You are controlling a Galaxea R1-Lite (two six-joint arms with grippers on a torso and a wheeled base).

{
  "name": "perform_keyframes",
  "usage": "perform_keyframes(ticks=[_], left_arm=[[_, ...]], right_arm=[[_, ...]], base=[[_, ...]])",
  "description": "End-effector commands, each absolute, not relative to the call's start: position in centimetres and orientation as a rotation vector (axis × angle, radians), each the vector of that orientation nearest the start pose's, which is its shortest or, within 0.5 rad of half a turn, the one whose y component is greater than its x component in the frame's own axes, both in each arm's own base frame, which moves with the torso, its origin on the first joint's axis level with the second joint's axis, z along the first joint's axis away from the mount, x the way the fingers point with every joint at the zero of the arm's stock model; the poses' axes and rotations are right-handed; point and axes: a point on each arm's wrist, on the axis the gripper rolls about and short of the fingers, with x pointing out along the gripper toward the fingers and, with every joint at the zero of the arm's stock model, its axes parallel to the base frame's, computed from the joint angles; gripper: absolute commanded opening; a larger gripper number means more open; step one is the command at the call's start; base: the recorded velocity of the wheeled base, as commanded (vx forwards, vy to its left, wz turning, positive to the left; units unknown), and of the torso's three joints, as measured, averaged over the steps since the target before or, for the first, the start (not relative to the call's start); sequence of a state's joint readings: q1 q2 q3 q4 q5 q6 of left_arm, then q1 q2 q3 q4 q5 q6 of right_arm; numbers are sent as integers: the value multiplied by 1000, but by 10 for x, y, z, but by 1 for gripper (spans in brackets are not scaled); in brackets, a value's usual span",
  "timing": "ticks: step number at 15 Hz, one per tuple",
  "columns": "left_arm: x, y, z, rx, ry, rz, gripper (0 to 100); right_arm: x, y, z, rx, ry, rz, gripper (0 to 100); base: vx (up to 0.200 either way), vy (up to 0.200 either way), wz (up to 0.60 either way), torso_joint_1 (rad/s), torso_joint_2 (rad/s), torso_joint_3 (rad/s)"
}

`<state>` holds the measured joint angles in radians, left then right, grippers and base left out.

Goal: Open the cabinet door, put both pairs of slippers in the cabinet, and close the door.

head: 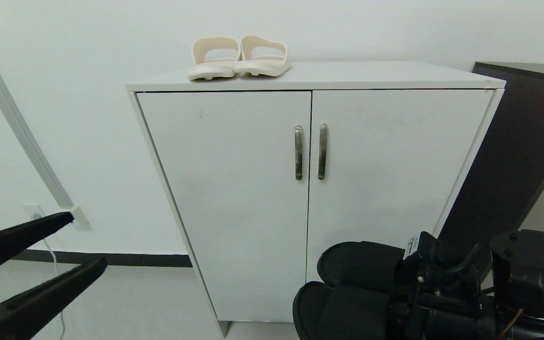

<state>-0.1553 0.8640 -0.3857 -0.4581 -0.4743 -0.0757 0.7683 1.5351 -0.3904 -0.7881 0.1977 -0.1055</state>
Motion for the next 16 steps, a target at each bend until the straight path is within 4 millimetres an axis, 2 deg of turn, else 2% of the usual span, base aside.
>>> perform_keyframes(ticks=[1, 3, 4, 11, 13, 14, 16], left_arm=[[130, -44, 217, -83, 128, -695, 100], [142, -55, 221, -80, 144, -722, 100], [154, -69, 227, -74, 153, -756, 100], [199, -145, 245, -55, 173, -941, 100], [211, -160, 249, -59, 167, -965, 100], [224, -172, 251, -64, 165, -974, 100], [237, -181, 255, -100, 171, -985, 100]], right_arm=[[159, 160, 136, -202, 307, 976, 0], [158, 160, 137, -200, 301, 978, 0], [158, 161, 136, -202, 306, 982, 0], [157, 163, 131, -200, 330, 989, 0], [159, 164, 130, -199, 327, 989, 0], [159, 165, 129, -198, 322, 991, 0], [160, 166, 128, -198, 325, 992, 0]], base=[[0, 0, 0, 0, 0, 0], [0, 0, 0, 0, 0, 0], [0, 0, 0, 0, 0, 0], [0, 0, 0, 0, 0, 0], [0, 0, 0, 0, 0, 0], [0, 0, 0, 0, 0, 0], [0, 0, 0, 0, 0, 0]])
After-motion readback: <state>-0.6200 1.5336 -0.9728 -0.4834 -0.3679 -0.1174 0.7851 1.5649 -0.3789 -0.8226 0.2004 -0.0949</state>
